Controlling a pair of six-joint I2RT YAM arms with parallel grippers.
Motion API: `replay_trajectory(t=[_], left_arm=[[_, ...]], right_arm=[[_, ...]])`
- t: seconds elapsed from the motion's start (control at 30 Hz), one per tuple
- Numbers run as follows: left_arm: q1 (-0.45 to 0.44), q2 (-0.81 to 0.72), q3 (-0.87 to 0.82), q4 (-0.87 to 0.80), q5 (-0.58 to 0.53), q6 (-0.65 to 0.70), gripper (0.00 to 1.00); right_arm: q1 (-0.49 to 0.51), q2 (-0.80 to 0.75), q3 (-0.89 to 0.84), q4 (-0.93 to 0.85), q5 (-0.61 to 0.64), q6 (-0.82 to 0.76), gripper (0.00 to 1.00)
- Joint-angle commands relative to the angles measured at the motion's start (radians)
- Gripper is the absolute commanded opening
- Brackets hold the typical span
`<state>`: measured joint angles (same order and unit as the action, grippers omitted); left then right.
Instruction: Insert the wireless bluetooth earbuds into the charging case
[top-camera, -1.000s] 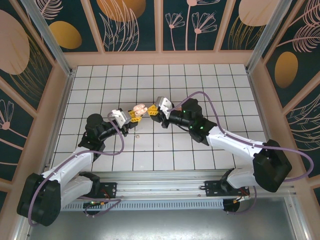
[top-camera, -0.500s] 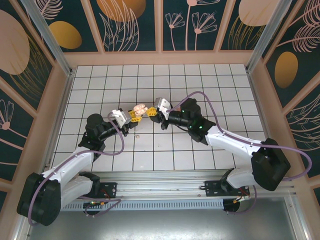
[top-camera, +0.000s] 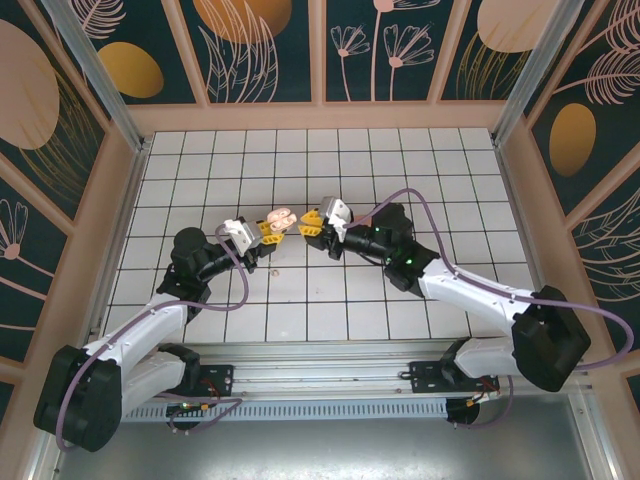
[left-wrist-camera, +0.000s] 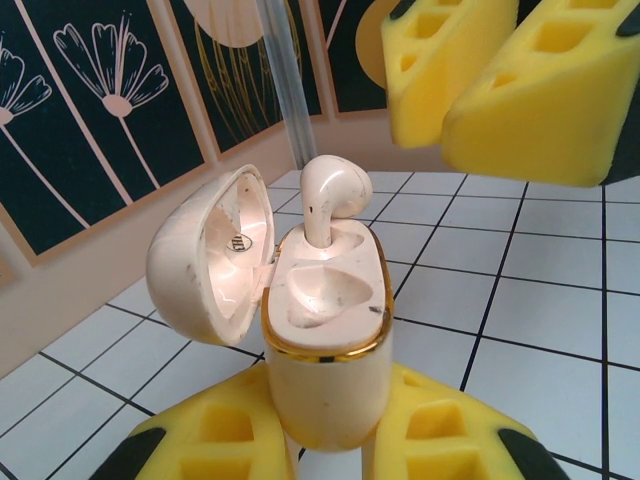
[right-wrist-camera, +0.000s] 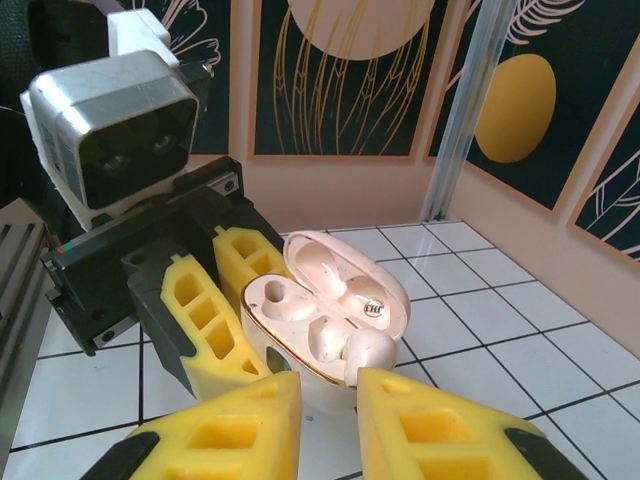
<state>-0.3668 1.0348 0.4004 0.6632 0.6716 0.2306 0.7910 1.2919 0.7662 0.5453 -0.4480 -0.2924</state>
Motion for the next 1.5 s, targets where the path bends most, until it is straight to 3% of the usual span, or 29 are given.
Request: replay_trajectory(t=[0.0, 0.53, 0.8, 1.03, 1.47], left_arm=[[-0.004, -0.001, 0.021, 0.05, 0.016, -0.008, 0.04], [-0.003, -0.007, 0.021, 0.045, 0.011, -0.003, 0.04], [-0.005, -0.008, 0.021, 0.044, 0.013, -0.001, 0.04], [-0.004, -0.013, 0.021, 0.042, 0.014, -0.002, 0.04], [-0.004, -0.021, 0.021, 0.033, 0.01, 0.004, 0.04]], right_arm=[[-0.006, 0.029, 0.037, 0.055, -0.025, 0.017, 0.23], [-0.002, 0.064, 0.071, 0.049, -0.069, 0.029, 0.11], [-0.019, -0.015, -0.004, 0.087, -0.001, 0.038, 0.19], [-0.022, 0.021, 0.027, 0.068, -0.011, 0.05, 0.25], [-0.019, 0.074, 0.073, 0.062, -0.048, 0.057, 0.24]])
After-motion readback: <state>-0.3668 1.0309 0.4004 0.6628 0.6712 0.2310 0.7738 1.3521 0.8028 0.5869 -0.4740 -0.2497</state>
